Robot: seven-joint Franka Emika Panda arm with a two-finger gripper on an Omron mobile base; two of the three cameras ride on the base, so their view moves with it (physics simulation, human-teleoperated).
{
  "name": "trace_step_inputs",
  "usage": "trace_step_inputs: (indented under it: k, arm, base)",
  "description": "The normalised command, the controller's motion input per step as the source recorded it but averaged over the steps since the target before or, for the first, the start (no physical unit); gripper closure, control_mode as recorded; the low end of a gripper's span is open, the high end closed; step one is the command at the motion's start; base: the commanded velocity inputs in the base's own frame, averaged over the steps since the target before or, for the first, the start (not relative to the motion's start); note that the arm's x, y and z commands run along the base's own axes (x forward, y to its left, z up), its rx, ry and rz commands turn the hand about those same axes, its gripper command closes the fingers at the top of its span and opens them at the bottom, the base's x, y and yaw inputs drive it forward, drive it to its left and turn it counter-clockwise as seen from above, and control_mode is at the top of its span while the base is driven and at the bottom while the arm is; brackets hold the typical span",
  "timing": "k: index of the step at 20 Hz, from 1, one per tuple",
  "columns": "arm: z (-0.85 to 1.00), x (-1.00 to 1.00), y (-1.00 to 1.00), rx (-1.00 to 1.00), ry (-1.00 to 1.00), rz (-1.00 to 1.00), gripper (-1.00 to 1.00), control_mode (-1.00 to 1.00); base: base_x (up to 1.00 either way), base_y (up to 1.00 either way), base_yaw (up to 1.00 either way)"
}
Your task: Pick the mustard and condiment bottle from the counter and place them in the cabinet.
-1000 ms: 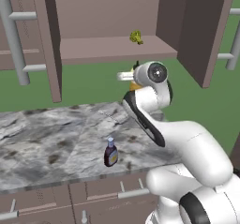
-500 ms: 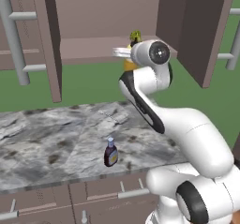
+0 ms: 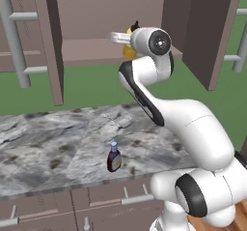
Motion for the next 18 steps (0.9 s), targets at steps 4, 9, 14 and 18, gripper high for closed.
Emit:
trace_step_inputs:
  k: [4,9,14,18]
  arm:
    - [0.13,0.41,0.00,0.05,0.00,0.00,1.00,-1.00]
    - [0.03,0.44,0.00,0.08,0.00,0.00,1.00,-1.00]
    - [-0.09,0.33,0.00,0.05,0.00,0.00,1.00,-1.00]
    - [-0.29,0.34,0.00,0.00,0.05,0.00,1.00,-1.00]
  base:
    - [0.00,0.00,0.00]
    - [0.00,0.00,0.00]
    - [0.00,0.00,0.00]
    - [0.00,0.00,0.00]
